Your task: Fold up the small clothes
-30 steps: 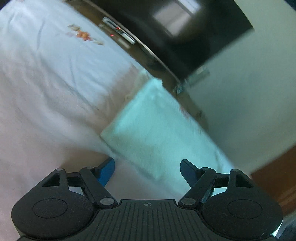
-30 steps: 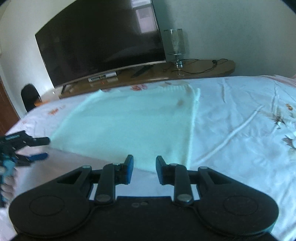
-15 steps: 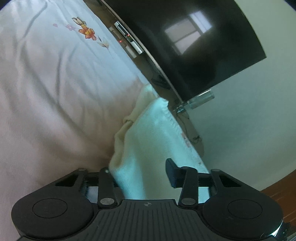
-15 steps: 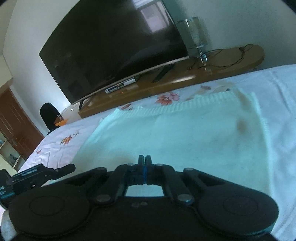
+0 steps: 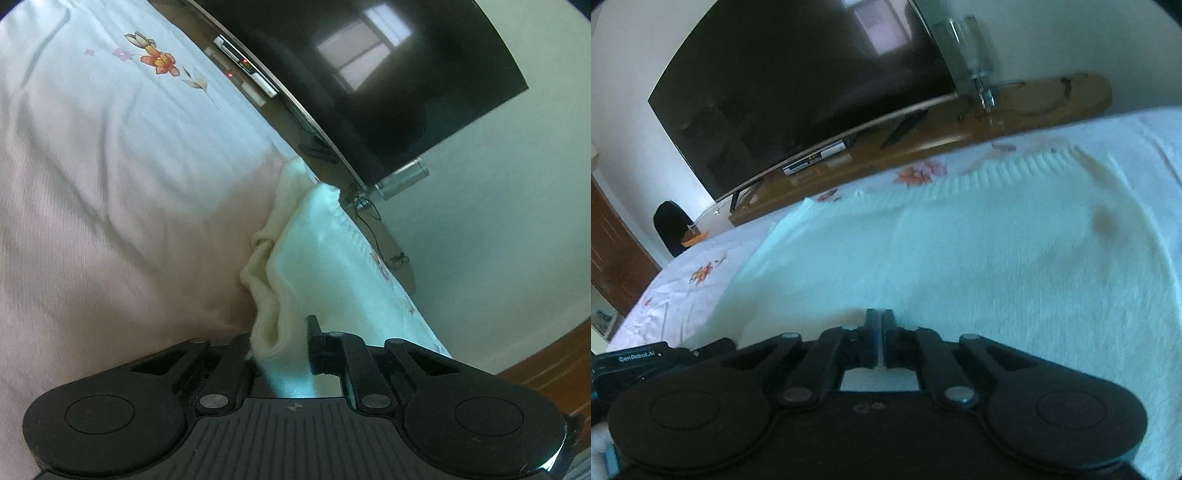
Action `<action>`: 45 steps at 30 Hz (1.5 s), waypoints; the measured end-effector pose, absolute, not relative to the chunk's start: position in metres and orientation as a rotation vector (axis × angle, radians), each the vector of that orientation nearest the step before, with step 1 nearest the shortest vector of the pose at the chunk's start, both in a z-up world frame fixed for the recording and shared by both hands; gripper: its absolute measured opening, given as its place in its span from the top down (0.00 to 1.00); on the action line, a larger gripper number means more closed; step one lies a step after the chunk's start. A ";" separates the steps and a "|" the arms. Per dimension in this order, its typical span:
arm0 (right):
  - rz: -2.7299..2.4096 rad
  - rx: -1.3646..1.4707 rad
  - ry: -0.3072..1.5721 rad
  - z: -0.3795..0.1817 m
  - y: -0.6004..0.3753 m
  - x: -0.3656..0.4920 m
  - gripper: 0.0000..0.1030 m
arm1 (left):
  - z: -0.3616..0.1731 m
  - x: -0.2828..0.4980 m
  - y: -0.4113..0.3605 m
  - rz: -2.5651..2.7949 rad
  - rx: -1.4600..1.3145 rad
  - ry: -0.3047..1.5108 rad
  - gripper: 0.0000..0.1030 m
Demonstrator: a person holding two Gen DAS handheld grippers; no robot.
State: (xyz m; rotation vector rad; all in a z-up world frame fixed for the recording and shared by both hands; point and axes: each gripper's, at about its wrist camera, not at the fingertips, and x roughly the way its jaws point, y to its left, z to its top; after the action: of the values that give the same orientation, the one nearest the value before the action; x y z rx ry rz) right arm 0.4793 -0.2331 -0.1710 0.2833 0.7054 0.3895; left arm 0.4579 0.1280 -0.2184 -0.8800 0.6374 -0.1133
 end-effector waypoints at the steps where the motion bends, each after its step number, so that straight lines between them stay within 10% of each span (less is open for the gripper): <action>1: 0.379 0.277 0.729 -0.175 -0.232 0.482 1.00 | -0.219 0.459 0.129 -0.105 -0.898 0.639 0.90; 16: 0.285 0.552 0.620 -0.155 -0.311 0.466 0.92 | -0.097 0.493 0.005 -0.512 -0.363 0.617 0.93; 23: 0.177 0.638 0.537 -0.133 -0.397 0.437 0.81 | -0.126 0.500 -0.110 -0.673 -0.183 0.818 0.92; 25: 0.164 0.655 0.536 -0.134 -0.415 0.429 0.77 | -0.136 0.490 -0.139 -0.646 -0.059 0.890 0.88; 29: 0.177 0.697 0.525 -0.134 -0.439 0.416 0.76 | -0.108 0.464 -0.120 -0.700 -0.110 0.794 0.30; 45: 0.335 0.602 0.717 -0.162 -0.386 0.463 0.64 | -0.159 0.530 -0.024 -0.338 -0.244 0.837 0.30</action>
State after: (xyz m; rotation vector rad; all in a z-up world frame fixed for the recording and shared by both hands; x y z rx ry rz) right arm 0.4633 -0.3865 -0.1620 0.6016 0.7172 0.3349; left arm 0.5300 -0.0244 -0.1594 -0.2441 0.8368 -0.3383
